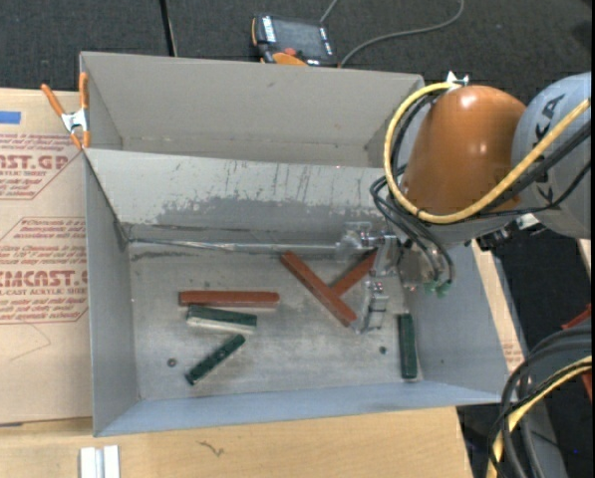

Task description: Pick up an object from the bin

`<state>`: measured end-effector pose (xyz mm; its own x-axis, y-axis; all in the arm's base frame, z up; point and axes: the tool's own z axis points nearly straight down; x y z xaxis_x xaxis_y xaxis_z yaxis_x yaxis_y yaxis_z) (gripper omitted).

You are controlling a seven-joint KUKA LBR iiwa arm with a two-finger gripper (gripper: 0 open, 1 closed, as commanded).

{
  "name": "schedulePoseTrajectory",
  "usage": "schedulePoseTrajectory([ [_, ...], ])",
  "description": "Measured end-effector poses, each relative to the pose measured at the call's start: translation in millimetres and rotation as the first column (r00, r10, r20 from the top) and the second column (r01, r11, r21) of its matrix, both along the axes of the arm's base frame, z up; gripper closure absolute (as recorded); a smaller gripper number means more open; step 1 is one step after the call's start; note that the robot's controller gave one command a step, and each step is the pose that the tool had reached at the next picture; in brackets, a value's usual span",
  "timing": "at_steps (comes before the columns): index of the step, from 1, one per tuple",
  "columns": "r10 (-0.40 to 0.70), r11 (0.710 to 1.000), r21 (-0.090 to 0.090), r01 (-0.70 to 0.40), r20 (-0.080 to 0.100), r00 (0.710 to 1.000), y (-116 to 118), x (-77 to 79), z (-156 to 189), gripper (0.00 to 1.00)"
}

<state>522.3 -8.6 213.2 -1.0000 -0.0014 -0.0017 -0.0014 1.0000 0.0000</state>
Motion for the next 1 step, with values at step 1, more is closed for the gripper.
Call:
schedulePoseTrajectory([
  [1, 0.054, 0.999, 0.002, -0.054, 0.006, 0.999, 59.0, -10.6, -145.1, 0.00],
])
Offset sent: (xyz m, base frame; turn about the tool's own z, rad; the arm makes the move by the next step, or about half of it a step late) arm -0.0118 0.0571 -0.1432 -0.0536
